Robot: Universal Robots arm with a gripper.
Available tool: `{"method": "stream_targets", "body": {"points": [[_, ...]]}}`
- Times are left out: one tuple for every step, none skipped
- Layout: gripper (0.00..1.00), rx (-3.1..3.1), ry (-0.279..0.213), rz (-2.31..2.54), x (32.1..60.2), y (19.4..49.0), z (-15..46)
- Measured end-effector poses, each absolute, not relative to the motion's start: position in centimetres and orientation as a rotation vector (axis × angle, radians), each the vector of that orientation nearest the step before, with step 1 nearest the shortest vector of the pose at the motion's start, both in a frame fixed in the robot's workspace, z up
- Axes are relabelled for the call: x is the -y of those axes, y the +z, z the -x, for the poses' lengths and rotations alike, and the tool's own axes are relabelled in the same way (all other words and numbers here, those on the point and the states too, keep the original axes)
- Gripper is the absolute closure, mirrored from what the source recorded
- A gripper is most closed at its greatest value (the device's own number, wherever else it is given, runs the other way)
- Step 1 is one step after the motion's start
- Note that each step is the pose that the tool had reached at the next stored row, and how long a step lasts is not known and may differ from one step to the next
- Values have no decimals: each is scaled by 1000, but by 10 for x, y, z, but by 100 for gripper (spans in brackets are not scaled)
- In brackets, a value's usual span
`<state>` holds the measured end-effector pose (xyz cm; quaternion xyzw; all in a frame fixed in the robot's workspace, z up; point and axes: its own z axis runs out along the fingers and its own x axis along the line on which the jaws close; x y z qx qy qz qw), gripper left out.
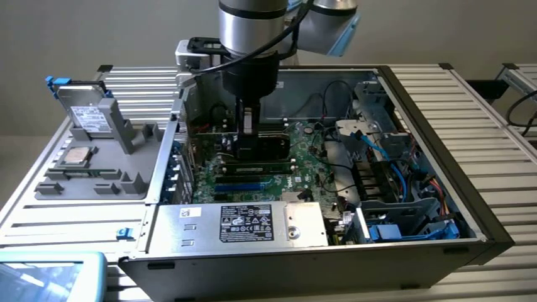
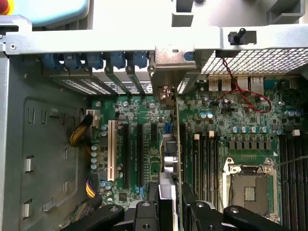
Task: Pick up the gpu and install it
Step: 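Insert the gpu into the slot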
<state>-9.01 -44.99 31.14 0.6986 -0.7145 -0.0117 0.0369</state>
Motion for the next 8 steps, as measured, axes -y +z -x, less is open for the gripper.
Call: {"method": "stream_targets", "body": {"points": [[70,2196,-39,-2144,451,310,90],[70,2198,-42,-2143,451,309,90],[70,2198,-43,-2142,451,309,90],[70,2198,-43,-2142,451,309,90],[70,2198,-43,-2142,451,309,90],[70,2198,-43,-2142,451,309,90],[70,2198,-43,-2142,451,309,90],[70,2198,-43,-2142,451,309,90]]}}
